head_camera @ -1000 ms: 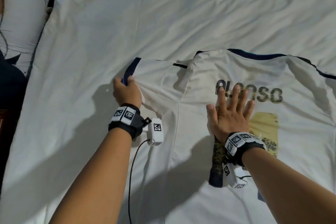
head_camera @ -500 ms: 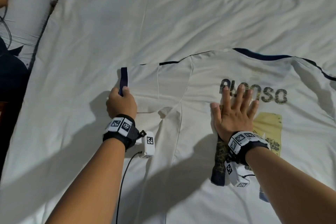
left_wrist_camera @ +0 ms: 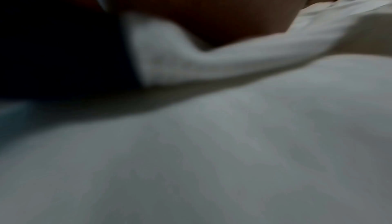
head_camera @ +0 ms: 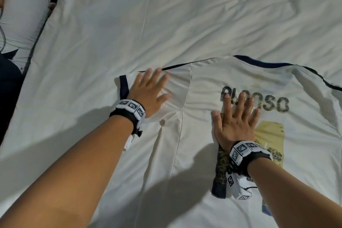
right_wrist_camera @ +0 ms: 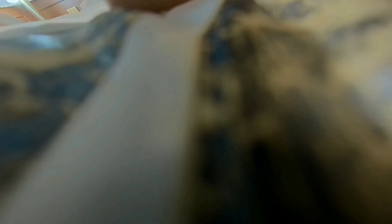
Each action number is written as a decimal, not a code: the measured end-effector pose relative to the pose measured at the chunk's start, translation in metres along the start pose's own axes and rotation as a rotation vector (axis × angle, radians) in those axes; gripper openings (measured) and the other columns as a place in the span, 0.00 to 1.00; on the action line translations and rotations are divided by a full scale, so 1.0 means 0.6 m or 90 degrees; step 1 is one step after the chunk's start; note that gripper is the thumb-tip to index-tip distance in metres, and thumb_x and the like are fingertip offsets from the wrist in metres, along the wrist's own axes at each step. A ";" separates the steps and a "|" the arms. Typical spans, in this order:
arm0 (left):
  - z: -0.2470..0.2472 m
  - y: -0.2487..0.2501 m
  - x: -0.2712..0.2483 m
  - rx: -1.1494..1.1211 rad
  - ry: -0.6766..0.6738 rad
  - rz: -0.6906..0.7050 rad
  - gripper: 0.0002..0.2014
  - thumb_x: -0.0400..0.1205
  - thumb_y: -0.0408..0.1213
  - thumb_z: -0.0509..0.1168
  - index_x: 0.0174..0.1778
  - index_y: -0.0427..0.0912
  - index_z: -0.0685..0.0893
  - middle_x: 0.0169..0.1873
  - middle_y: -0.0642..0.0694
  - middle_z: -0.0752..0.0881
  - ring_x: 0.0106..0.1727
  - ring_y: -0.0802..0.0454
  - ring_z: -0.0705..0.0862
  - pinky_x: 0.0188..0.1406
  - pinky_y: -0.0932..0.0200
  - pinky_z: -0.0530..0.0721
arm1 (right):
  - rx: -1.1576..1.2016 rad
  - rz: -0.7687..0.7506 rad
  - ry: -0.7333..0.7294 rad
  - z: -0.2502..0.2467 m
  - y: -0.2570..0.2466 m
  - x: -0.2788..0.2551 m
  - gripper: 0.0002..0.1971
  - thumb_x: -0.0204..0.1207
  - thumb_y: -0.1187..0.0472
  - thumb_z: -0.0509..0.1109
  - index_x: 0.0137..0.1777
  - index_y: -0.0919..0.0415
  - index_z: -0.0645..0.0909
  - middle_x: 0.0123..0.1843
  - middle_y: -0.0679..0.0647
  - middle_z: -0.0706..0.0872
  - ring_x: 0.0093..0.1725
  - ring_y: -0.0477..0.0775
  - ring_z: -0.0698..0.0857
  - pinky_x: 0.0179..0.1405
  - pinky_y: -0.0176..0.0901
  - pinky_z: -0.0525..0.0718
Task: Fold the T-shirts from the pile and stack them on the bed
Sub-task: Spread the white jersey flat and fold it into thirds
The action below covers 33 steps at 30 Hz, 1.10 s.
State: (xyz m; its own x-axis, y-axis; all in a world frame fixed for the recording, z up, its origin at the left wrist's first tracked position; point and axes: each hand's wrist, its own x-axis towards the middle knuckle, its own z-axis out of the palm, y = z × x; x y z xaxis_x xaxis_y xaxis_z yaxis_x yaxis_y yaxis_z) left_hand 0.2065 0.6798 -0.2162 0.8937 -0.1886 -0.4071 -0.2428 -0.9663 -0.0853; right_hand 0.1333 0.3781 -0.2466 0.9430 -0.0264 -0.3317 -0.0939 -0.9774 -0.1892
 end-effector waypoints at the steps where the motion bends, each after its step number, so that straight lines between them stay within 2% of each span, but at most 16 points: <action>1: -0.007 -0.010 0.003 -0.012 0.000 -0.080 0.35 0.88 0.66 0.33 0.89 0.55 0.32 0.88 0.44 0.30 0.89 0.42 0.31 0.85 0.30 0.34 | 0.001 -0.001 0.000 0.000 0.000 0.000 0.36 0.85 0.31 0.31 0.87 0.44 0.27 0.88 0.57 0.24 0.84 0.59 0.20 0.84 0.68 0.30; 3: -0.025 0.009 0.005 -0.026 0.043 -0.163 0.35 0.90 0.60 0.38 0.90 0.50 0.35 0.87 0.40 0.30 0.88 0.38 0.31 0.84 0.26 0.34 | 0.004 -0.003 -0.006 -0.002 0.001 -0.001 0.36 0.85 0.31 0.31 0.88 0.44 0.27 0.87 0.57 0.23 0.84 0.59 0.20 0.84 0.68 0.29; 5: -0.032 0.066 -0.003 -0.059 0.110 -0.067 0.36 0.89 0.58 0.42 0.90 0.49 0.36 0.86 0.40 0.29 0.88 0.39 0.31 0.84 0.27 0.34 | 0.008 -0.004 -0.008 -0.004 0.001 -0.002 0.36 0.85 0.31 0.32 0.88 0.45 0.27 0.87 0.57 0.23 0.84 0.59 0.20 0.84 0.68 0.29; 7: -0.018 0.111 -0.022 -0.060 0.067 0.081 0.36 0.89 0.62 0.39 0.90 0.52 0.34 0.87 0.43 0.29 0.88 0.42 0.30 0.85 0.30 0.37 | 0.013 -0.004 -0.007 -0.005 0.001 -0.002 0.36 0.85 0.31 0.32 0.87 0.44 0.27 0.88 0.58 0.24 0.84 0.59 0.20 0.84 0.68 0.29; 8: -0.005 0.116 -0.029 -0.038 0.026 0.105 0.37 0.88 0.65 0.36 0.89 0.53 0.33 0.88 0.45 0.29 0.89 0.43 0.30 0.86 0.30 0.38 | 0.016 -0.008 -0.007 -0.006 0.000 -0.002 0.36 0.85 0.31 0.32 0.87 0.44 0.27 0.87 0.58 0.24 0.84 0.59 0.20 0.84 0.68 0.29; 9: 0.005 0.115 -0.032 -0.024 -0.007 0.080 0.37 0.88 0.66 0.33 0.89 0.53 0.31 0.88 0.45 0.29 0.88 0.44 0.30 0.86 0.30 0.39 | 0.019 -0.013 -0.009 -0.007 0.000 -0.002 0.36 0.85 0.31 0.32 0.88 0.44 0.27 0.87 0.58 0.23 0.84 0.59 0.20 0.84 0.68 0.28; 11: 0.004 0.116 -0.029 -0.082 -0.037 -0.066 0.37 0.89 0.64 0.34 0.89 0.49 0.32 0.88 0.44 0.29 0.88 0.43 0.29 0.86 0.31 0.36 | 0.026 -0.021 -0.023 -0.012 0.003 -0.003 0.36 0.85 0.30 0.32 0.87 0.44 0.27 0.87 0.57 0.22 0.83 0.59 0.19 0.83 0.68 0.28; 13: -0.018 0.142 -0.017 -0.139 0.005 -0.154 0.37 0.89 0.60 0.38 0.89 0.43 0.35 0.88 0.39 0.31 0.88 0.39 0.29 0.85 0.29 0.35 | 0.043 -0.031 -0.053 -0.024 0.008 -0.006 0.36 0.85 0.30 0.34 0.87 0.43 0.27 0.86 0.55 0.20 0.83 0.58 0.18 0.83 0.67 0.26; 14: -0.030 0.168 -0.010 -0.130 0.050 -0.128 0.37 0.89 0.59 0.39 0.89 0.42 0.35 0.88 0.37 0.31 0.88 0.38 0.30 0.85 0.29 0.35 | 0.053 -0.039 -0.070 -0.035 0.010 -0.006 0.36 0.86 0.31 0.35 0.88 0.42 0.28 0.86 0.55 0.21 0.83 0.59 0.19 0.83 0.66 0.26; 16: -0.047 0.233 0.001 -0.100 0.095 0.012 0.37 0.90 0.58 0.41 0.90 0.44 0.36 0.88 0.39 0.30 0.88 0.39 0.30 0.85 0.29 0.37 | 0.059 -0.047 -0.076 -0.058 0.018 0.000 0.34 0.87 0.35 0.38 0.89 0.44 0.33 0.89 0.55 0.27 0.86 0.60 0.25 0.85 0.65 0.29; 17: -0.049 0.265 0.009 -0.090 0.091 0.078 0.36 0.90 0.56 0.42 0.90 0.46 0.37 0.88 0.40 0.31 0.89 0.40 0.31 0.86 0.30 0.39 | 0.044 -0.051 -0.055 -0.067 0.028 0.008 0.34 0.88 0.37 0.40 0.89 0.45 0.34 0.90 0.56 0.30 0.87 0.60 0.28 0.85 0.64 0.30; 19: -0.044 0.309 0.026 -0.067 0.065 0.124 0.35 0.91 0.53 0.45 0.91 0.48 0.39 0.89 0.41 0.34 0.90 0.41 0.34 0.86 0.30 0.42 | -0.009 -0.080 -0.017 -0.077 0.061 0.028 0.35 0.88 0.39 0.43 0.90 0.46 0.34 0.90 0.57 0.31 0.88 0.60 0.30 0.86 0.64 0.32; 23: -0.033 0.316 0.068 -0.048 0.063 0.084 0.35 0.90 0.62 0.39 0.90 0.53 0.37 0.90 0.43 0.35 0.90 0.42 0.35 0.86 0.30 0.40 | -0.077 -0.155 -0.020 -0.088 0.160 0.057 0.34 0.86 0.32 0.32 0.88 0.42 0.29 0.89 0.52 0.27 0.87 0.57 0.27 0.87 0.64 0.35; 26: -0.039 0.284 0.092 -0.059 0.085 0.021 0.37 0.87 0.67 0.32 0.90 0.55 0.35 0.89 0.45 0.33 0.90 0.43 0.35 0.85 0.29 0.35 | -0.076 -0.137 -0.011 -0.105 0.218 0.075 0.34 0.85 0.30 0.30 0.88 0.39 0.30 0.88 0.50 0.25 0.87 0.54 0.27 0.87 0.64 0.35; 29: -0.042 0.259 0.102 -0.070 0.072 -0.062 0.37 0.86 0.68 0.29 0.89 0.54 0.33 0.89 0.44 0.32 0.90 0.42 0.35 0.85 0.29 0.35 | -0.014 -0.011 -0.035 -0.122 0.273 0.083 0.36 0.83 0.27 0.31 0.87 0.39 0.28 0.88 0.48 0.24 0.87 0.55 0.28 0.86 0.61 0.32; 33: -0.058 0.265 0.073 -0.138 0.064 -0.187 0.37 0.89 0.61 0.36 0.89 0.47 0.33 0.88 0.40 0.31 0.89 0.39 0.32 0.85 0.29 0.38 | 0.036 0.157 -0.002 -0.131 0.295 0.060 0.42 0.83 0.29 0.30 0.89 0.54 0.33 0.90 0.59 0.31 0.88 0.59 0.32 0.87 0.66 0.38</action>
State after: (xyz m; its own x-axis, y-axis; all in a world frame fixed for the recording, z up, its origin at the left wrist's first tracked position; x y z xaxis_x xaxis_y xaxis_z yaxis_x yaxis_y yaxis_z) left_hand 0.2199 0.5118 -0.2158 0.9484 0.0960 -0.3023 0.1048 -0.9944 0.0130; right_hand 0.1755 0.1876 -0.2193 0.8885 -0.2612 -0.3773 -0.3385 -0.9282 -0.1544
